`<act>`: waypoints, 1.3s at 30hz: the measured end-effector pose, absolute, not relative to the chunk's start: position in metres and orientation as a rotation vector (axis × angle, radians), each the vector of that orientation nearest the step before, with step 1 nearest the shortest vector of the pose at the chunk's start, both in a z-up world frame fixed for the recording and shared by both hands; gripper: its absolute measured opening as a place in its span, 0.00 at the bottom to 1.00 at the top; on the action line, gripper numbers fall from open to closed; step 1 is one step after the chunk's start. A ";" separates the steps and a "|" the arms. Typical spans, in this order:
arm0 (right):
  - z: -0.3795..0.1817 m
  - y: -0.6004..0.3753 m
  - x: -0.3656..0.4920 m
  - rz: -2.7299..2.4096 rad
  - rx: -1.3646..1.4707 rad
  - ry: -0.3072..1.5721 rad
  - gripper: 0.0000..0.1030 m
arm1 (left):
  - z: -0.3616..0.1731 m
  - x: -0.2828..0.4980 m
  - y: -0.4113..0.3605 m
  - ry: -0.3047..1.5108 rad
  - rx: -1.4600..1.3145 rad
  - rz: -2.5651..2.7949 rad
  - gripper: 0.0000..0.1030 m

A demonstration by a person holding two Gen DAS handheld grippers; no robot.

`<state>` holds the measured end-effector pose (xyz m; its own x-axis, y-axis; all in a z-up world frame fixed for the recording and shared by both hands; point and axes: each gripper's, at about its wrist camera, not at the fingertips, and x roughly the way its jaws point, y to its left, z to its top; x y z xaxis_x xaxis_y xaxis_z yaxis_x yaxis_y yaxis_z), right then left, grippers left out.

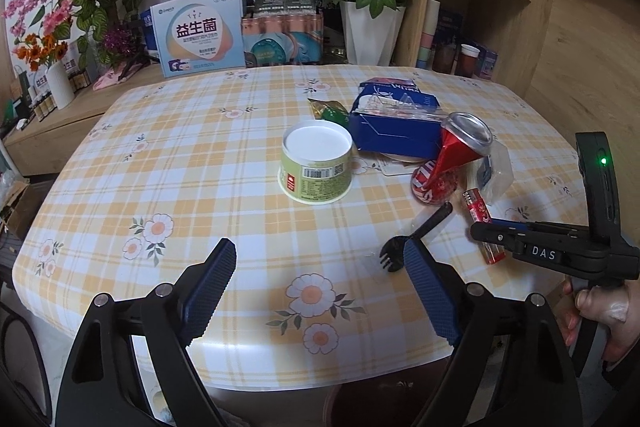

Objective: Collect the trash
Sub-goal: 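Grasp the green tub with white lid with the left gripper while the right gripper holds the lighter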

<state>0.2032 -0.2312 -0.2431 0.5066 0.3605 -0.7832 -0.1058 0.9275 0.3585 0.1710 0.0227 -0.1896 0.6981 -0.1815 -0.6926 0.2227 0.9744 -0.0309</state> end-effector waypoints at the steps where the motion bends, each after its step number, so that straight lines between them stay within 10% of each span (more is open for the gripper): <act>1: -0.243 -0.234 0.201 0.282 0.286 1.004 0.25 | -0.190 0.171 0.021 0.768 0.055 -0.230 0.81; 39: -0.237 -0.279 0.178 0.213 0.323 0.992 0.25 | -0.240 0.336 0.011 0.885 -0.026 -0.160 0.83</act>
